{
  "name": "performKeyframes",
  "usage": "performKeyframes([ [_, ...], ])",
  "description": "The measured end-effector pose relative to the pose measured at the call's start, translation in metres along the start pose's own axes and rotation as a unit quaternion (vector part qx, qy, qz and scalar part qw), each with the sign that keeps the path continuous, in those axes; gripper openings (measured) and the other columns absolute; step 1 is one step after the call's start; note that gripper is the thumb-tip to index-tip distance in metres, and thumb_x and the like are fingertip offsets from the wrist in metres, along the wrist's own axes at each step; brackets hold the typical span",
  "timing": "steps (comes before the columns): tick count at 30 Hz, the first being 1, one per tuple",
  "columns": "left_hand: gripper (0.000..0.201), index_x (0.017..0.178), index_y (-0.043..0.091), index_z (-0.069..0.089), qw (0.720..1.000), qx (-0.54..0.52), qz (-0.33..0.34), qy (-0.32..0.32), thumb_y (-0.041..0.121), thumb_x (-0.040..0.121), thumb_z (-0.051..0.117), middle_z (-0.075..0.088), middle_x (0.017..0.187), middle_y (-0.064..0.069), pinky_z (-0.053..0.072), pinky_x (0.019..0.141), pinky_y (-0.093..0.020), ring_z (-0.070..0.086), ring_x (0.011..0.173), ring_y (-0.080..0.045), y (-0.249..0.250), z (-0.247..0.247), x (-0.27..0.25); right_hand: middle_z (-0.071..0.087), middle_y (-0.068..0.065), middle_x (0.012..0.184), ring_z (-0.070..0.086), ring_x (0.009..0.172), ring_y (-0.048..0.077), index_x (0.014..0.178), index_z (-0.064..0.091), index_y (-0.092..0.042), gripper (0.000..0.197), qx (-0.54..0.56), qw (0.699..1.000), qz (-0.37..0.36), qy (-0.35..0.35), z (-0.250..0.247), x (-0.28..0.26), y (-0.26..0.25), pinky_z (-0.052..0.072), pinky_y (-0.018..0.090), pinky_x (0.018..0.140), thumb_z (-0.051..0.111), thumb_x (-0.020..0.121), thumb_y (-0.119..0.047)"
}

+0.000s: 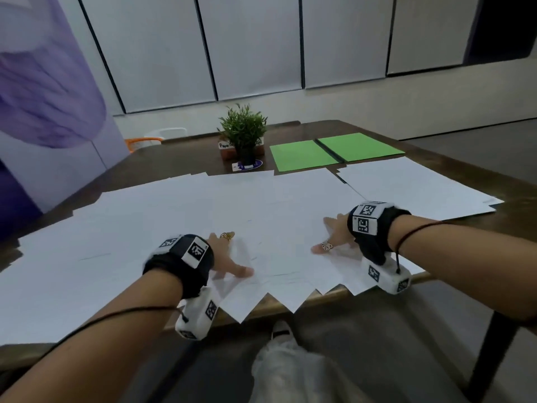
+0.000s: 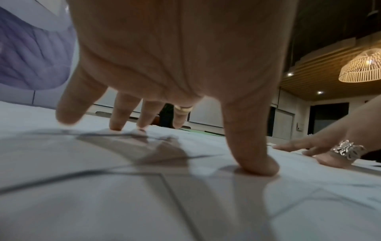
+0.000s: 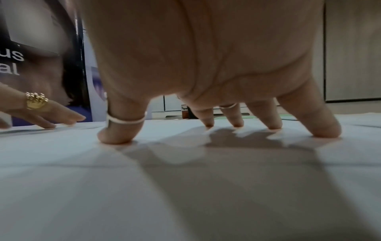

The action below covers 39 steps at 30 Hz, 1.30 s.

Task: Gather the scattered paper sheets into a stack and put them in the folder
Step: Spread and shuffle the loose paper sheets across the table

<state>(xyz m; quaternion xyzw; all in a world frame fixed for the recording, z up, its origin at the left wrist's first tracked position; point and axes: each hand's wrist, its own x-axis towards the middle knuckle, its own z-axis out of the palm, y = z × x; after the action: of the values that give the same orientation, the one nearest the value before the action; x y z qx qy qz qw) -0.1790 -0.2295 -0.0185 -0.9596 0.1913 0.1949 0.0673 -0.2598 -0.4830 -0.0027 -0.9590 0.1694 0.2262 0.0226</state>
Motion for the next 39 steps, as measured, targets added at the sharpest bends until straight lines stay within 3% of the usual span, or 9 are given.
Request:
performKeyframes([
  [3, 0.094, 0.139, 0.009, 0.032, 1.000, -0.004, 0.011, 0.018, 0.069, 0.072, 0.061, 0.047, 0.137, -0.007, 0.037, 0.104, -0.038, 0.047, 0.124, -0.025, -0.004, -0.004, 0.007, 0.025, 0.014, 0.153, 0.037, 0.133, 0.026, 0.150, 0.006, -0.010, 0.099, -0.014, 1.000, 0.006, -0.002, -0.003, -0.003, -0.014, 0.027, 0.035, 0.106, 0.043, 0.081, -0.072],
  [8, 0.055, 0.097, 0.008, 0.064, 0.995, 0.057, 0.040, 0.065, 0.060, 0.082, 0.055, 0.063, 0.086, 0.001, 0.044, 0.083, -0.029, 0.061, 0.100, -0.023, -0.011, -0.013, 0.012, 0.058, 0.011, 0.126, 0.046, 0.092, 0.020, 0.131, 0.039, -0.010, 0.090, -0.043, 0.999, 0.012, 0.005, -0.008, 0.011, -0.037, 0.032, 0.033, 0.085, 0.043, 0.074, -0.080],
  [13, 0.085, 0.139, 0.012, 0.037, 0.993, 0.027, 0.025, 0.115, 0.052, 0.072, 0.071, 0.040, 0.138, -0.006, 0.041, 0.101, -0.040, 0.045, 0.125, -0.026, -0.019, -0.034, 0.034, 0.066, 0.000, 0.078, 0.062, 0.088, 0.022, 0.072, 0.056, -0.017, 0.086, -0.087, 0.996, -0.004, 0.002, -0.030, 0.041, -0.041, 0.043, 0.032, 0.094, 0.053, 0.035, -0.095],
  [17, 0.100, 0.143, 0.011, 0.030, 0.995, 0.042, 0.015, 0.088, 0.057, 0.066, 0.074, 0.041, 0.144, -0.007, 0.038, 0.105, -0.040, 0.043, 0.129, -0.026, -0.015, -0.060, 0.056, 0.071, -0.001, 0.088, 0.066, 0.092, 0.021, 0.102, 0.059, -0.017, 0.121, -0.076, 0.996, -0.048, -0.005, -0.039, 0.067, -0.038, 0.048, 0.036, 0.093, 0.061, 0.007, -0.091],
  [21, 0.124, 0.138, 0.011, 0.036, 0.998, 0.031, -0.001, 0.049, 0.086, 0.043, 0.063, 0.044, 0.143, -0.003, 0.039, 0.103, -0.040, 0.047, 0.125, -0.025, -0.003, -0.065, 0.087, 0.071, -0.003, 0.091, 0.065, 0.091, 0.020, 0.115, 0.052, -0.019, 0.129, -0.074, 0.996, -0.051, 0.003, -0.047, 0.072, -0.043, 0.048, 0.035, 0.088, 0.058, 0.010, -0.093],
  [24, 0.095, 0.106, 0.011, 0.051, 0.999, 0.046, -0.008, 0.007, 0.086, 0.049, 0.062, 0.058, 0.124, -0.004, 0.043, 0.090, -0.033, 0.057, 0.103, -0.023, 0.006, -0.062, 0.097, 0.070, -0.003, 0.094, 0.065, 0.092, 0.019, 0.119, 0.053, -0.017, 0.128, -0.066, 0.996, -0.053, 0.001, -0.047, 0.077, -0.045, 0.048, 0.033, 0.086, 0.060, 0.015, -0.093],
  [30, 0.110, 0.150, 0.010, -0.007, 0.996, 0.078, 0.034, -0.018, 0.067, 0.079, 0.054, -0.007, 0.158, -0.005, 0.017, 0.115, -0.033, 0.019, 0.143, -0.021, 0.005, -0.048, 0.086, 0.009, 0.009, 0.158, 0.032, 0.137, 0.025, 0.150, -0.006, -0.018, 0.120, -0.069, 0.997, -0.036, -0.018, -0.036, 0.070, -0.045, 0.027, 0.038, 0.107, 0.054, 0.066, -0.080],
  [34, 0.103, 0.149, 0.004, 0.001, 0.992, 0.039, 0.119, -0.012, 0.060, 0.082, 0.056, 0.006, 0.157, -0.011, 0.024, 0.112, -0.032, 0.026, 0.140, -0.025, 0.024, -0.042, 0.064, -0.012, 0.008, 0.158, 0.033, 0.136, 0.025, 0.149, -0.015, -0.022, 0.110, -0.073, 0.995, -0.065, -0.022, -0.027, 0.060, -0.052, 0.025, 0.038, 0.110, 0.043, 0.075, -0.079],
  [39, 0.070, 0.150, 0.021, 0.016, 0.968, -0.156, 0.184, 0.070, 0.046, 0.093, 0.048, 0.020, 0.156, 0.001, 0.018, 0.110, -0.022, 0.024, 0.141, -0.014, 0.026, -0.050, 0.028, 0.026, 0.011, 0.152, 0.034, 0.135, 0.030, 0.147, 0.021, -0.016, 0.073, -0.013, 0.995, -0.095, 0.005, -0.034, 0.046, -0.071, 0.026, 0.043, 0.108, 0.034, 0.091, -0.061],
])
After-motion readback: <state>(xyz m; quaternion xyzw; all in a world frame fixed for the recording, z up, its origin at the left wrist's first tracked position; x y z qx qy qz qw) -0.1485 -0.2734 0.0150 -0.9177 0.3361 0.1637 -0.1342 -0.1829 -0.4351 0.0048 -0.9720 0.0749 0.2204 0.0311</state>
